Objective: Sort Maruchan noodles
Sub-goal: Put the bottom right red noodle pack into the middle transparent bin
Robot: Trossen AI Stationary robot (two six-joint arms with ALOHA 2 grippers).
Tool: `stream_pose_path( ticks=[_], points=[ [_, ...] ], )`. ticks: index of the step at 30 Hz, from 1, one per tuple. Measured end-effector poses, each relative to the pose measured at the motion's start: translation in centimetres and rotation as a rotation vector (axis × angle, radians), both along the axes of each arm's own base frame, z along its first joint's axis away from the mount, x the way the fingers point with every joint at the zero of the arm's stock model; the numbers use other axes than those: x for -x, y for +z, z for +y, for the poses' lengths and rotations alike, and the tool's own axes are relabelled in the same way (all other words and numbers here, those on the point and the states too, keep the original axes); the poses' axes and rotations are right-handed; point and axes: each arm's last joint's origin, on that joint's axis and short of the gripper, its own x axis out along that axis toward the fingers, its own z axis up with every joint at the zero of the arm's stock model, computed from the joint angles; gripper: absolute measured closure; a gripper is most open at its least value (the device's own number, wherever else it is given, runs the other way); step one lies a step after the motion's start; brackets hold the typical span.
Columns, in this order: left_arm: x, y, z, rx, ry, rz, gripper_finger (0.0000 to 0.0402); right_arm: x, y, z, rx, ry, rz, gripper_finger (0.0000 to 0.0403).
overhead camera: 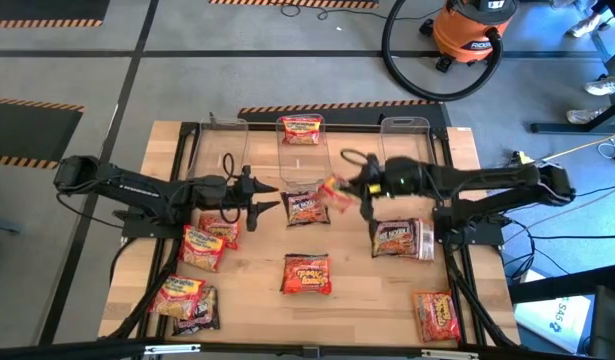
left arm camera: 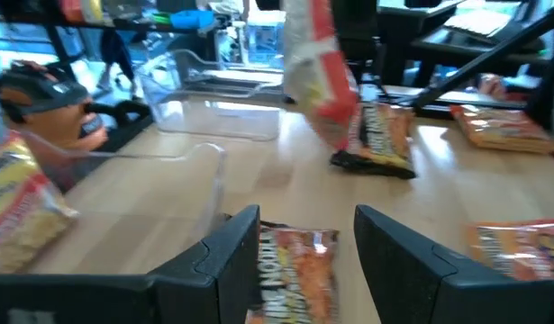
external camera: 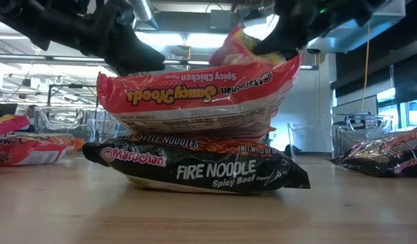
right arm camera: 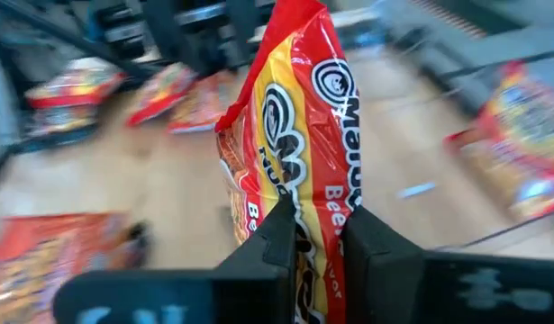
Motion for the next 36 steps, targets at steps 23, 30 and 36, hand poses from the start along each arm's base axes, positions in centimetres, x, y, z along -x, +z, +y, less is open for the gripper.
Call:
stream_pose_path(
  ticks=[23,30,36],
  points=[
    [4.2,2.4,3.3,0.084,0.136,0.095,0.0225,-10.0,4.8,-15.3,0.371,-0.112,0.192,0.0374],
    [5.6,2.1,3.4,0.101,0.164,0.168,0.0225,-13.4,4.9,-18.2,0.414,-0.052,0.33,0.0374],
    [5.6,1.9,3.4,0.092,0.163,0.183,0.0225,-14.5,1.9,-20.6,0.34,-0.006,0.419,0.0374]
  ],
)
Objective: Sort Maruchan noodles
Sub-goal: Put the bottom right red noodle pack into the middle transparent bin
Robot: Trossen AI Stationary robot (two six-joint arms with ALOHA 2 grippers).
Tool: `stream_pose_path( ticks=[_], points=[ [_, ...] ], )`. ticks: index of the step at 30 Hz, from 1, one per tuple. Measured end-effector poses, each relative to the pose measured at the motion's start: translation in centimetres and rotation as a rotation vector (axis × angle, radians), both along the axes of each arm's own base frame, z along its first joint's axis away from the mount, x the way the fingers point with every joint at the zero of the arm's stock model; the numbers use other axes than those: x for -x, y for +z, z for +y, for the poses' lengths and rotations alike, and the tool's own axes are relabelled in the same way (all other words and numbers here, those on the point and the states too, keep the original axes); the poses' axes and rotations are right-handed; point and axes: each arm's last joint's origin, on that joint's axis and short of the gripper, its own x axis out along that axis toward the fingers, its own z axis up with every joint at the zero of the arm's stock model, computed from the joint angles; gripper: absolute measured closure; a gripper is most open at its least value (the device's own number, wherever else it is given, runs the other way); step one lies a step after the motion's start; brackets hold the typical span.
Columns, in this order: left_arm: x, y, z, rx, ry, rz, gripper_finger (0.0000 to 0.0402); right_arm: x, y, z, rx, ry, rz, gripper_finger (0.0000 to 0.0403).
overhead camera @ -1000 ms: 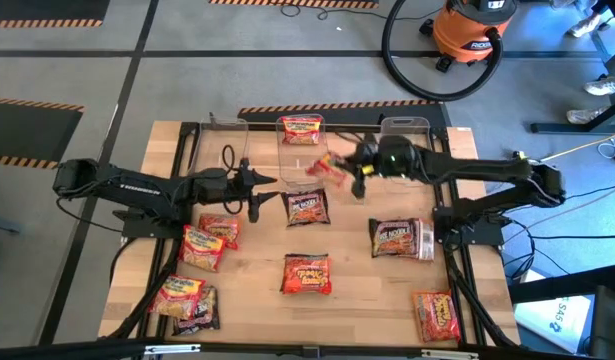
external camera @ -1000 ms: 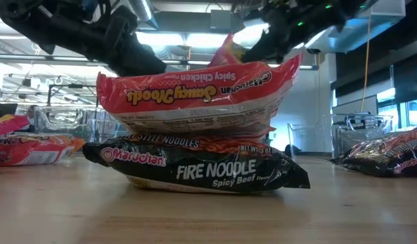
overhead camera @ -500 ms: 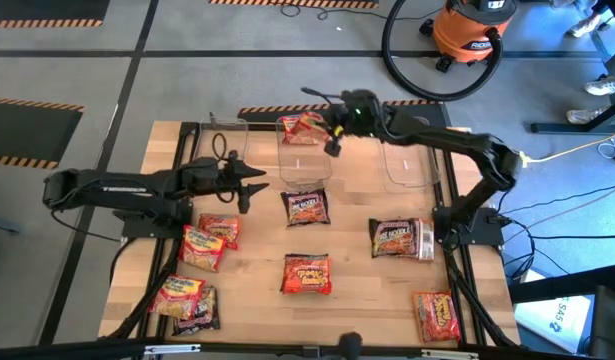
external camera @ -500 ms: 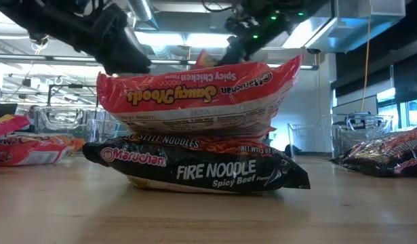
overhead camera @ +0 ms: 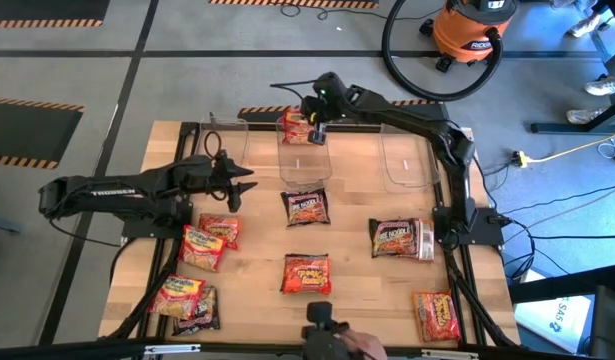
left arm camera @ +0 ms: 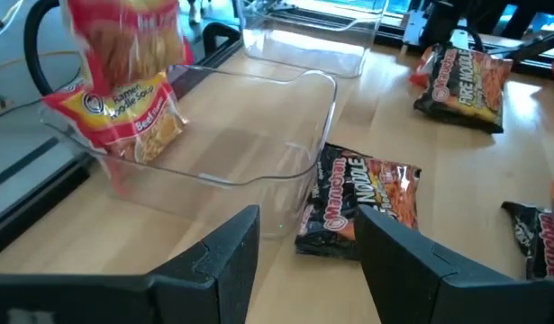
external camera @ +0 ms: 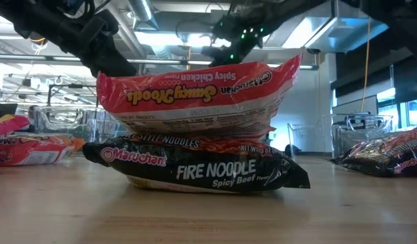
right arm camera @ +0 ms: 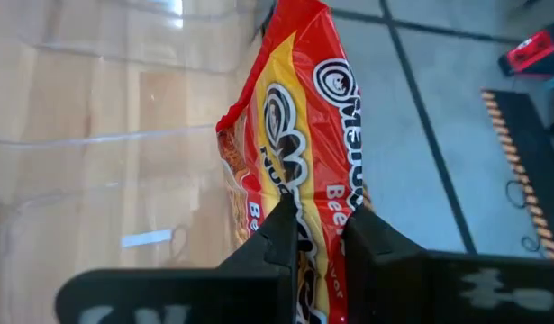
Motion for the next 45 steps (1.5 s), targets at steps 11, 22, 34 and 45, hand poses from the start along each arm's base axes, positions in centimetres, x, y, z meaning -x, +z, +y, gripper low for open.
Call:
stream_pose_path(
  ticks=[11,22,34,45],
  points=[
    [0.0,0.1,0.2,-0.042,0.041,-0.002,0.0225,-0.9,-4.1,-1.3,-0.074,0.006,0.067,0.0374],
    [0.0,0.2,0.2,-0.042,0.042,-0.008,0.0225,-1.6,-7.0,-1.7,-0.117,0.012,0.113,0.0374],
    [0.0,0.2,0.2,-0.043,0.041,-0.008,0.0225,-1.8,-7.6,-1.7,-0.136,0.014,0.111,0.0309],
    [0.0,0.2,0.2,-0.043,0.041,-0.007,0.0225,-1.8,-7.8,-1.8,-0.14,0.009,0.118,0.0222]
  ],
)
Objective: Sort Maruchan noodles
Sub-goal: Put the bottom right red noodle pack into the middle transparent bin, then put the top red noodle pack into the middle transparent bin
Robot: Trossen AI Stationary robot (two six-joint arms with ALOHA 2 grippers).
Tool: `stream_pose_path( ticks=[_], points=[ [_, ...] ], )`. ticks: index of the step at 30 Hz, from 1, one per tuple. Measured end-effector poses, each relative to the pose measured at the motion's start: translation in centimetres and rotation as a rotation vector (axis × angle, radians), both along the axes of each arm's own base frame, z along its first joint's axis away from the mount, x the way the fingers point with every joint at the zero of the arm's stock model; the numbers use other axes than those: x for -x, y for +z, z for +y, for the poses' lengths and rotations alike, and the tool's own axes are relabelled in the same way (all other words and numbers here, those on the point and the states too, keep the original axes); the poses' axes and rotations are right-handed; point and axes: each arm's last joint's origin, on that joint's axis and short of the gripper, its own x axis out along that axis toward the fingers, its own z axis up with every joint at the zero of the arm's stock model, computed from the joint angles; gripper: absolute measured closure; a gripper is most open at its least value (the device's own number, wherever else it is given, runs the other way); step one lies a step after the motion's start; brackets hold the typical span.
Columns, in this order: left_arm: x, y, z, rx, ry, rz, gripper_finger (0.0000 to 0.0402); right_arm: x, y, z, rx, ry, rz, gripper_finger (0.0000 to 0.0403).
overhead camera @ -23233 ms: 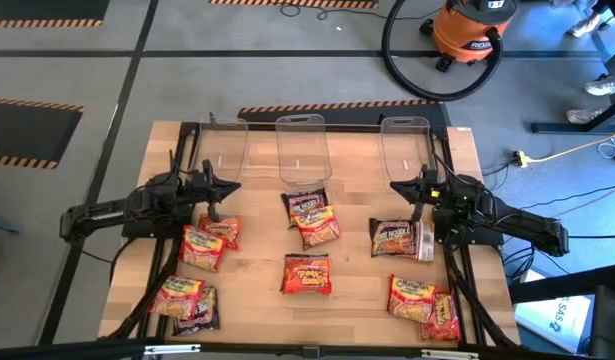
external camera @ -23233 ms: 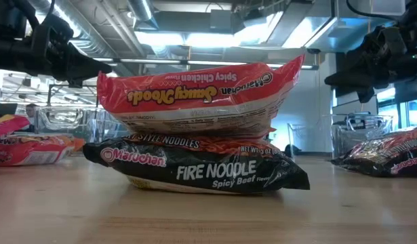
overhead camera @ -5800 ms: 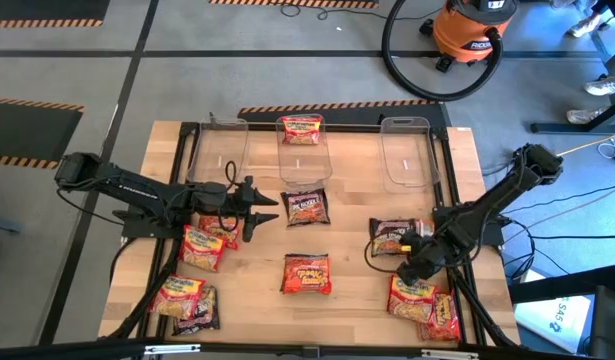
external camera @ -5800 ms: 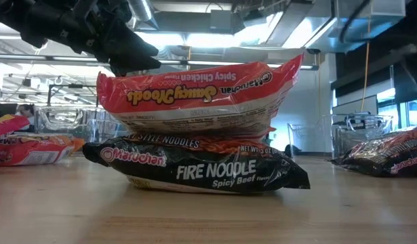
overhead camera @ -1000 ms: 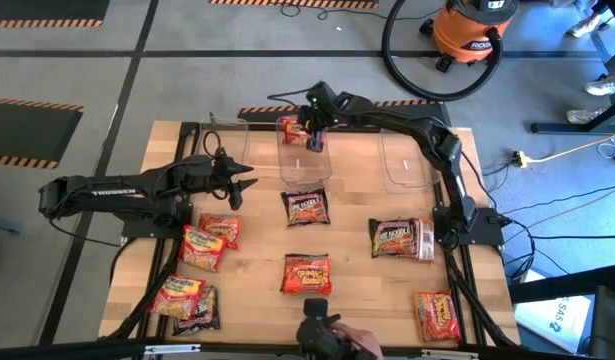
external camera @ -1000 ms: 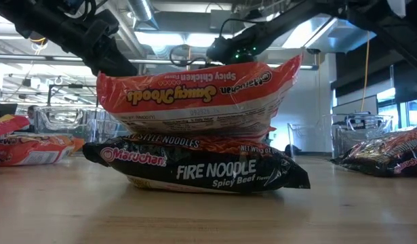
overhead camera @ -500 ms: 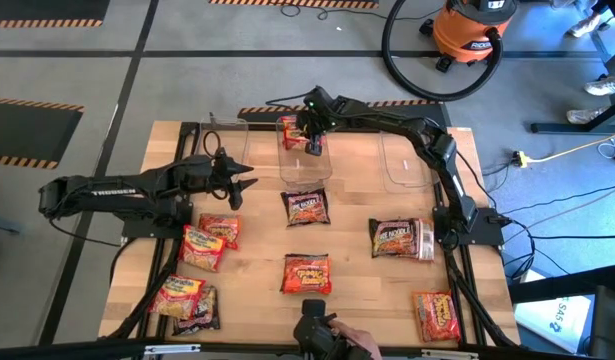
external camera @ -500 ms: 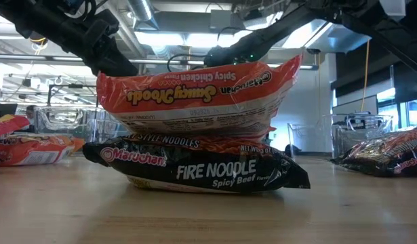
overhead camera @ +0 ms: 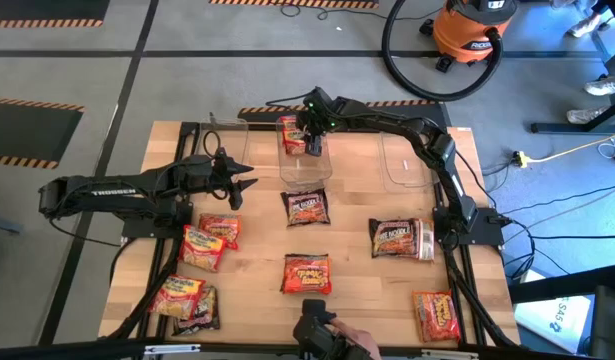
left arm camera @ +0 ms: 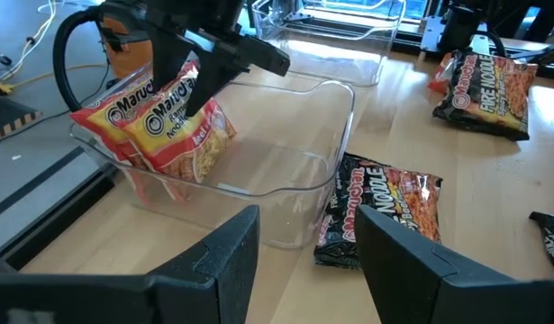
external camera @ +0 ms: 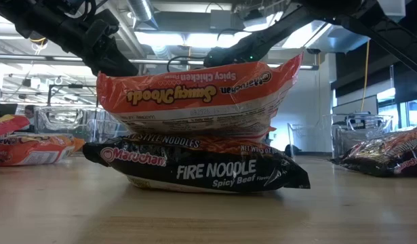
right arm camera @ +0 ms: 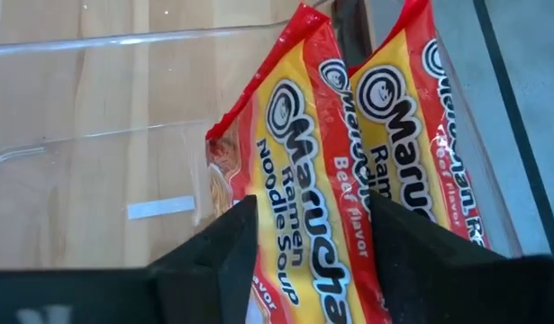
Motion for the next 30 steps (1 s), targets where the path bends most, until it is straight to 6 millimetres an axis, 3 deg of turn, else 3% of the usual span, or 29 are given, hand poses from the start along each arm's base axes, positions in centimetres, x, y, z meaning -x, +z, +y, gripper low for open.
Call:
stream_pose_path(
  ticks=[6,14,24,27,30],
  points=[
    [0.0,0.0,0.0,0.0,0.0,0.0,0.0225,0.2,0.5,0.1,0.008,-0.007,0.004,0.0221],
    [0.0,0.0,0.0,0.0,0.0,0.0,0.0225,1.2,5.3,1.9,0.006,-0.002,0.001,0.0221],
    [0.0,0.0,0.0,0.028,0.01,-0.012,0.0225,3.6,10.5,7.7,-0.099,-0.009,0.066,0.0221],
    [0.0,0.0,0.0,0.029,0.012,-0.014,0.0225,3.6,10.6,9.6,-0.136,-0.004,0.092,0.0221],
    [-0.1,0.1,0.0,0.031,-0.004,-0.031,0.0223,3.6,9.6,11.3,-0.159,0.01,0.121,0.0221]
  ],
)
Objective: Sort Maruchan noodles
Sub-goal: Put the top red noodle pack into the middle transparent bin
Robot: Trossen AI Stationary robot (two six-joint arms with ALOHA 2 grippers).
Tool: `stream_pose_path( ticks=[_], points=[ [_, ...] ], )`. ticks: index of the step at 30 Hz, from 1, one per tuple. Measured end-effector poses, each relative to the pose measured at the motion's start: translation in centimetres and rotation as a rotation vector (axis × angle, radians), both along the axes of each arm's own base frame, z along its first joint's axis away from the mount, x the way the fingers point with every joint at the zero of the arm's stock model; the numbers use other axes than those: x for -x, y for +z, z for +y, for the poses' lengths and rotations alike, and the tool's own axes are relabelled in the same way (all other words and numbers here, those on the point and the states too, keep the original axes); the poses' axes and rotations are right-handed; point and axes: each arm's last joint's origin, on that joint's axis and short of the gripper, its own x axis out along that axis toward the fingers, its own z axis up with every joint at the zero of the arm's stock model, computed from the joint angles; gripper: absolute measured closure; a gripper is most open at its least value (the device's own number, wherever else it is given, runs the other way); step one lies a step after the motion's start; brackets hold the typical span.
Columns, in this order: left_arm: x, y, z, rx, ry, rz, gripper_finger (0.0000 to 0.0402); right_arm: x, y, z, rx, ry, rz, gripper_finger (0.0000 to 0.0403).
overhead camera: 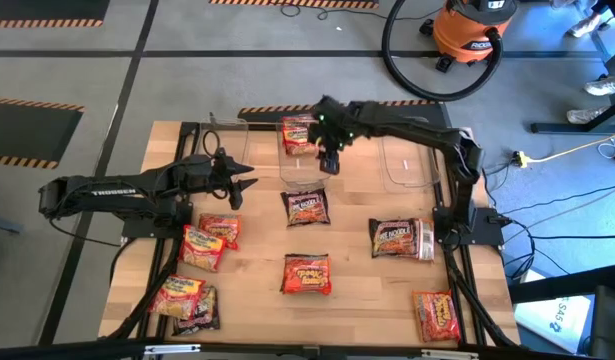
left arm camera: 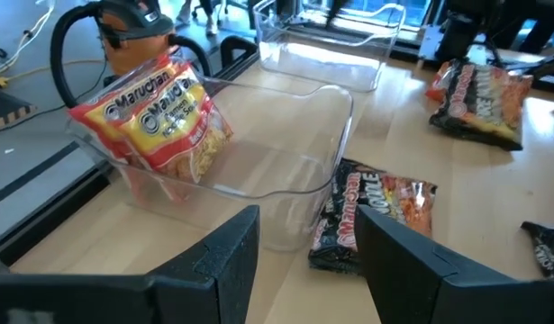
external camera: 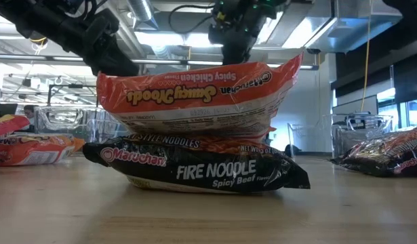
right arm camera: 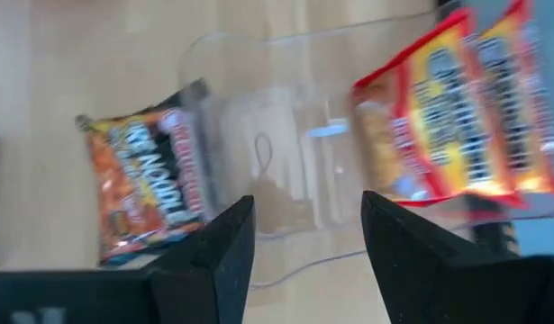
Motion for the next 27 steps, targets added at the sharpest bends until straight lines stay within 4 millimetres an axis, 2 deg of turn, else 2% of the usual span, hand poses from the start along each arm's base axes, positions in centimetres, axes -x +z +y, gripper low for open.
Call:
stream_pose_path(
  ticks=[8,17,22,27],
  points=[
    [-0.4,0.1,-0.3,0.051,-0.115,-0.039,0.0171,0.9,-4.1,4.9,-0.034,-0.004,0.036,0.0221],
    [-1.9,-1.0,-1.9,0.22,-0.368,0.027,0.0169,3.0,-7.7,11.5,-0.084,0.052,-0.12,0.0221],
    [-2.2,0.7,-3.8,0.26,-0.45,0.181,0.0169,3.5,-9.9,14.4,-0.127,0.079,-0.216,0.0221],
    [-1.1,2.0,-5.4,0.377,-0.455,0.43,0.0169,3.9,-11.2,16.7,-0.13,0.057,-0.272,0.0221]
  ],
)
